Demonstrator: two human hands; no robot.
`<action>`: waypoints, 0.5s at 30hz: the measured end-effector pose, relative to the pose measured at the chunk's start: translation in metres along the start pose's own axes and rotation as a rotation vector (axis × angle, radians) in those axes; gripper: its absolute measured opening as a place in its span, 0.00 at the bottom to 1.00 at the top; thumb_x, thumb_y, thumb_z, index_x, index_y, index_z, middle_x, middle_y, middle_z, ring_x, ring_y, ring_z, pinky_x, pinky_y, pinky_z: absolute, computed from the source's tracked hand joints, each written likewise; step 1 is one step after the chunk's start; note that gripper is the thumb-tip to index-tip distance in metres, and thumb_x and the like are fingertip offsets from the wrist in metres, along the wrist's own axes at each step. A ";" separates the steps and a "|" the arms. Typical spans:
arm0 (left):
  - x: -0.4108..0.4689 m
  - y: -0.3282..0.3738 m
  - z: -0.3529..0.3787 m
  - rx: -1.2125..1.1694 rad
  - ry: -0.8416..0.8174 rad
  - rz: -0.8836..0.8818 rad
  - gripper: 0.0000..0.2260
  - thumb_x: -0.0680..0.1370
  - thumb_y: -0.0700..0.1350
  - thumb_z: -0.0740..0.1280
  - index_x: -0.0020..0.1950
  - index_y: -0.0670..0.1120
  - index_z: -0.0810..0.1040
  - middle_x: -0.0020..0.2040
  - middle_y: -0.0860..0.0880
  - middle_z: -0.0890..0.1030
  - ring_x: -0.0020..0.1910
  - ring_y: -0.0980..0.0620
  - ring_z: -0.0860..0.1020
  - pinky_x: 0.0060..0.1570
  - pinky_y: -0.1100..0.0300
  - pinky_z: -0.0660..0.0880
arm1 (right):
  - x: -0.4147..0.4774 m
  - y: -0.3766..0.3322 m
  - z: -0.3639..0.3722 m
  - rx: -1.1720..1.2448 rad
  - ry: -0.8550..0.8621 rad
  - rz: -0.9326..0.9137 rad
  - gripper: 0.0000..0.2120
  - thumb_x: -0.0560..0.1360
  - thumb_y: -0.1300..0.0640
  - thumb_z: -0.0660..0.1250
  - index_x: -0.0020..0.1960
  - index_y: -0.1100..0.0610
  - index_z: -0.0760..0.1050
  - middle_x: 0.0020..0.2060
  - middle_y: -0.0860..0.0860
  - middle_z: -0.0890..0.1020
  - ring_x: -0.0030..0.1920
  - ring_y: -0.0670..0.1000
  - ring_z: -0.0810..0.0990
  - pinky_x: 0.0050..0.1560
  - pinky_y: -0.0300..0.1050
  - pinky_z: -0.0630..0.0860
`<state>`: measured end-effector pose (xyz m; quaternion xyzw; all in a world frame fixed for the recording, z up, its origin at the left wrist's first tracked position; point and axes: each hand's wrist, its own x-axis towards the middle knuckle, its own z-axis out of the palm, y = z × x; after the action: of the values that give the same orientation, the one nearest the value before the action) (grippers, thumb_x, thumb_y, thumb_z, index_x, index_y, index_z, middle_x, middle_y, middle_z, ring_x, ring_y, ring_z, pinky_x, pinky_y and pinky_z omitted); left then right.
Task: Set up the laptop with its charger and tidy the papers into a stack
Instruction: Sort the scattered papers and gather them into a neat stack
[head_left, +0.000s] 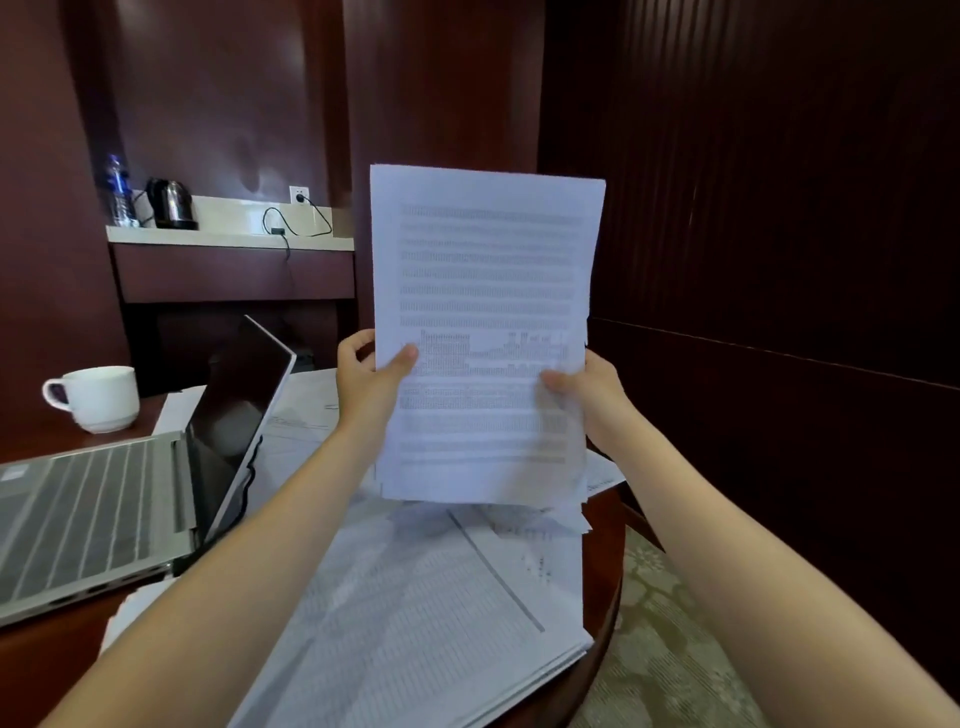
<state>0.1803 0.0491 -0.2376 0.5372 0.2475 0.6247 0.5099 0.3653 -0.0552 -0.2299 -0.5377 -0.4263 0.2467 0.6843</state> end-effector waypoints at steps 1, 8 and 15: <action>0.000 0.001 -0.003 -0.002 -0.012 -0.007 0.22 0.74 0.40 0.70 0.64 0.44 0.66 0.49 0.52 0.78 0.47 0.54 0.78 0.47 0.62 0.76 | 0.001 0.000 0.002 0.010 0.015 -0.020 0.14 0.74 0.71 0.63 0.57 0.59 0.74 0.51 0.53 0.80 0.51 0.54 0.80 0.52 0.49 0.77; 0.006 0.006 -0.015 0.097 -0.092 0.047 0.15 0.73 0.41 0.72 0.57 0.45 0.72 0.47 0.56 0.78 0.48 0.56 0.78 0.43 0.66 0.74 | 0.000 0.010 -0.001 0.024 -0.018 0.035 0.16 0.69 0.63 0.73 0.56 0.57 0.78 0.51 0.54 0.83 0.50 0.56 0.83 0.52 0.53 0.79; -0.003 0.006 -0.001 0.126 -0.205 0.040 0.15 0.74 0.42 0.70 0.58 0.47 0.73 0.48 0.57 0.78 0.46 0.61 0.77 0.37 0.77 0.72 | -0.005 0.013 0.000 -0.018 -0.068 0.017 0.15 0.71 0.62 0.72 0.56 0.55 0.76 0.48 0.50 0.82 0.46 0.50 0.82 0.43 0.42 0.79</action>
<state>0.1767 0.0451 -0.2344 0.6338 0.2221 0.5597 0.4854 0.3644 -0.0550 -0.2433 -0.5387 -0.4469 0.2668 0.6625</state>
